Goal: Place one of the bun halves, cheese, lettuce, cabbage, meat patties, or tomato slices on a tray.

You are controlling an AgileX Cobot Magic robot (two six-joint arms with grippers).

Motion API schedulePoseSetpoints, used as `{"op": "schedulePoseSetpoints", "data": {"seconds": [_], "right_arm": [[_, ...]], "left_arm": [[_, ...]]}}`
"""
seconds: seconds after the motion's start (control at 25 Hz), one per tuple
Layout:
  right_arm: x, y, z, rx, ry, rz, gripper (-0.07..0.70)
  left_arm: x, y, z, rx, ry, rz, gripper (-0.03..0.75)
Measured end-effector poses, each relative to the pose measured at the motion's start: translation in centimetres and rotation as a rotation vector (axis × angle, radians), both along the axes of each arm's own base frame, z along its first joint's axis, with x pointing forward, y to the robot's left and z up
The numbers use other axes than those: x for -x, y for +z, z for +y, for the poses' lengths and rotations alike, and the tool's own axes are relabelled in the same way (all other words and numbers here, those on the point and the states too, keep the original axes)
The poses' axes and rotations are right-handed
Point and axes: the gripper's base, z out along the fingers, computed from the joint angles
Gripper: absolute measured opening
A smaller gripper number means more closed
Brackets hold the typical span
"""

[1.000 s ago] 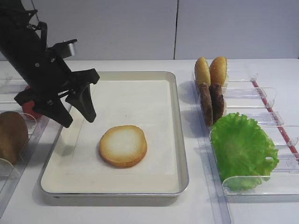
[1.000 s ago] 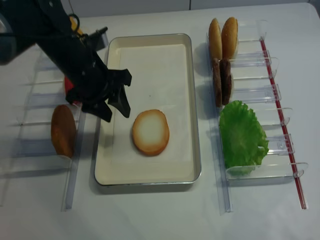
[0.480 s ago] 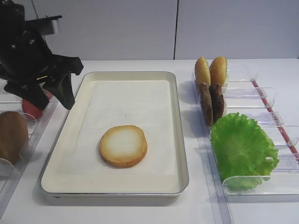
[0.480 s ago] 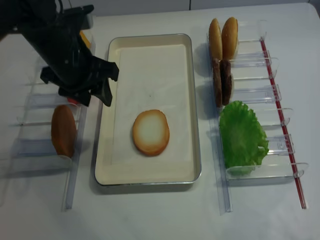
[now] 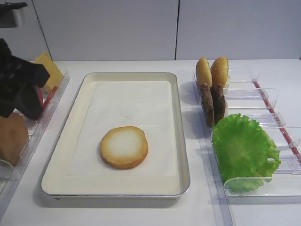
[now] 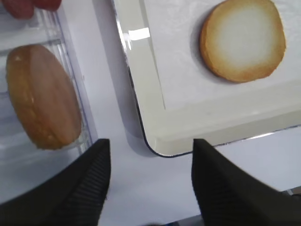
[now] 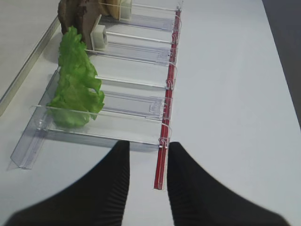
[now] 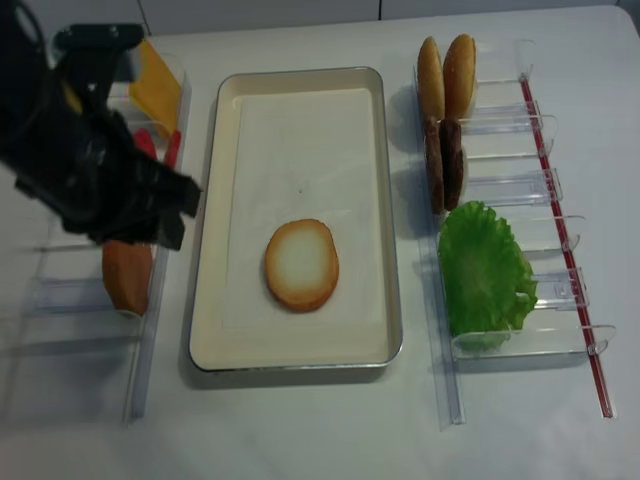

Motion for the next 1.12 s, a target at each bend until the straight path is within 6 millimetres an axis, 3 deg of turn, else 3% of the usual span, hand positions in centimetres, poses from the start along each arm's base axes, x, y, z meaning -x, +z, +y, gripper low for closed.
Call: {"op": "schedulePoseSetpoints", "data": {"seconds": [0.36, 0.76, 1.12], "right_arm": [[0.0, 0.0, 0.0, 0.0, 0.0, 0.0, 0.249], [0.0, 0.0, 0.0, 0.0, 0.0, 0.0, 0.249], [0.0, 0.0, 0.0, 0.0, 0.0, 0.0, 0.249]], "left_arm": [[7.9, 2.0, 2.4, 0.052, 0.008, -0.161, 0.361], [17.2, 2.3, 5.6, 0.082, -0.013, -0.437, 0.358], [22.5, -0.4, 7.3, 0.098, -0.041, -0.619, 0.347]]}}
